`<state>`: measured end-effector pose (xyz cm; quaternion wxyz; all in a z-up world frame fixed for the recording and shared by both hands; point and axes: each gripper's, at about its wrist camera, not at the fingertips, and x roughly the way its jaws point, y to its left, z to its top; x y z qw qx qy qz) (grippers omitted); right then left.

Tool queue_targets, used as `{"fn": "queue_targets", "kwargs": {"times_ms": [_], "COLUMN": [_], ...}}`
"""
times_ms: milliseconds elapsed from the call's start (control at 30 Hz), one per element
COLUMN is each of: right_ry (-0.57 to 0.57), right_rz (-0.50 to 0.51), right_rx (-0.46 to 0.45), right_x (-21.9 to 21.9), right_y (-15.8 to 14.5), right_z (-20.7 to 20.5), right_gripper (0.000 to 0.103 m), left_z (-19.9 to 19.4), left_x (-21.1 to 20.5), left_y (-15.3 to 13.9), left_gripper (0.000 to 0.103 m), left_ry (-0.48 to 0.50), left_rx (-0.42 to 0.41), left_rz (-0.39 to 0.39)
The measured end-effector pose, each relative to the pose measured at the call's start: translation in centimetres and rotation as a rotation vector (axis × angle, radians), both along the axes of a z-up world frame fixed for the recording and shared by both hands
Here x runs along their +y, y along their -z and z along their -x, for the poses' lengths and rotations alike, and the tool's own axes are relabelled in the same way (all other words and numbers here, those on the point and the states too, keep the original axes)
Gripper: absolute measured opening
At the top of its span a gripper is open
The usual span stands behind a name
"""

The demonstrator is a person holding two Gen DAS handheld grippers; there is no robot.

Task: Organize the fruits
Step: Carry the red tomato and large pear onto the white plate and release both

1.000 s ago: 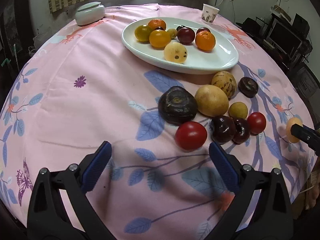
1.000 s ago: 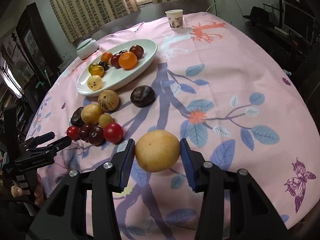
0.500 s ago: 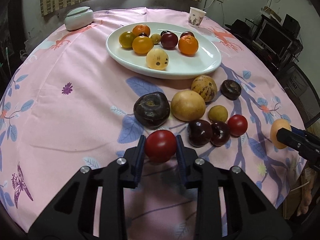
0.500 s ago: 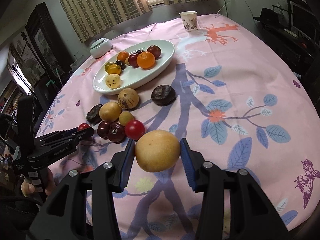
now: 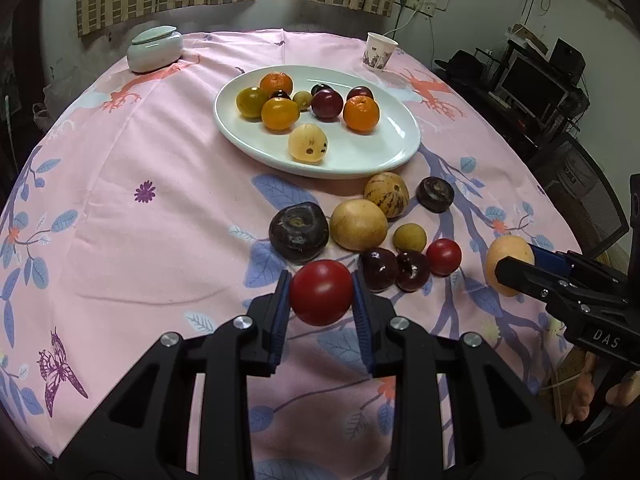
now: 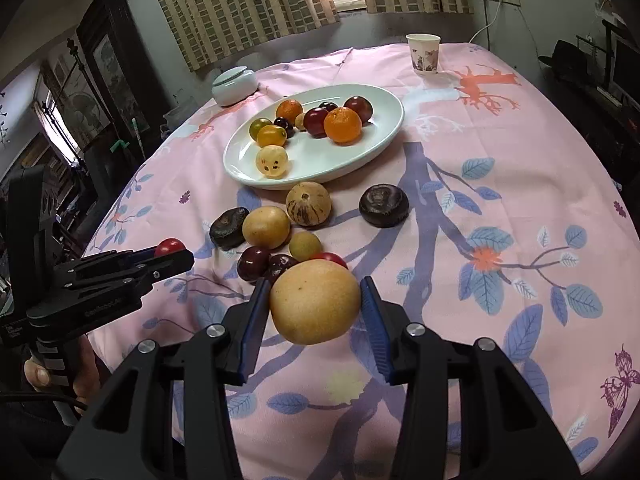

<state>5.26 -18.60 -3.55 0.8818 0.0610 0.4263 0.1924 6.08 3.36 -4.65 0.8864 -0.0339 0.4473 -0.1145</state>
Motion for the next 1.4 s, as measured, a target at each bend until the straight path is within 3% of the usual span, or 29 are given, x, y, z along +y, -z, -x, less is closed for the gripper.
{"fn": "queue_targets", "kwargs": {"times_ms": [167,300,500,767,1167,1200,1267,1300,1400], "right_ry": [-0.022,-0.045,-0.139,-0.193,-0.213,-0.221,-0.227,-0.224,-0.199], "right_rz": [0.002,0.001,0.07,0.163,0.188,0.194,0.211,0.214,0.252], "right_rx": [-0.014,-0.008,-0.084,-0.078,-0.045,-0.037,-0.034,-0.047,-0.085], "right_x": [0.6,1.2,4.4,8.9,10.5,10.7,11.2,11.2,10.7], "right_y": [-0.4,-0.7,-3.0,-1.4,0.5,0.8,1.0,0.9,-0.1], "right_z": [-0.9,-2.4,-7.9,-16.6,-20.0,-20.3,-20.7,-20.6,-19.8], "right_gripper": [0.046,0.046,0.046,0.046,0.046,0.046,0.053,0.059,0.061], "left_z": [-0.9,-2.8,-10.1,-17.9,-20.6,-20.7,-20.7,-20.6,-19.8], "left_x": [0.3,0.3,1.6,2.1,2.0,2.1,2.3,2.6,3.2], "left_y": [-0.9,-2.7,-4.1,-2.0,-0.1,-0.1,-0.5,-0.9,-2.5], "left_gripper": [0.03,0.03,0.03,0.03,0.031,0.033,0.051,0.064,0.067], "left_ry": [-0.01,-0.012,-0.028,-0.081,-0.088,-0.094,-0.109,-0.117,-0.138], "left_rx": [-0.011,-0.056,-0.028,0.069,0.113,0.108,0.1,0.089,0.056], "left_rz": [-0.009,-0.062,-0.062,-0.045,-0.052,-0.052,-0.049,-0.039,-0.057]}}
